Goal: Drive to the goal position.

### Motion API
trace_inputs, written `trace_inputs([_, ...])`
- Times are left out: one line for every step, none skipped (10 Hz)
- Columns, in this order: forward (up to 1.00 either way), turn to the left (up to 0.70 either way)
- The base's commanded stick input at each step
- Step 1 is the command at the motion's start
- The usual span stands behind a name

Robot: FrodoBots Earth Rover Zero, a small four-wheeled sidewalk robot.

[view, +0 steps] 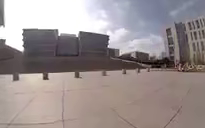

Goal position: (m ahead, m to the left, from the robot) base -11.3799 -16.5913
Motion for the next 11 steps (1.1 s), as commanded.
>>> trace_inputs([0.31,0.0])
trace_inputs([0.0,0.0])
trace_inputs([0.0,0.0])
trace_inputs([0.0,0.0])
trace_inputs([0.0,0.0])
trace_inputs([0.0,0.0])
trace_inputs([0.0,0.0])
trace_inputs([0.0,0.0])
trace_inputs([0.0,0.0])
trace_inputs([0.0,0.0])
trace_inputs([0.32,0.0])
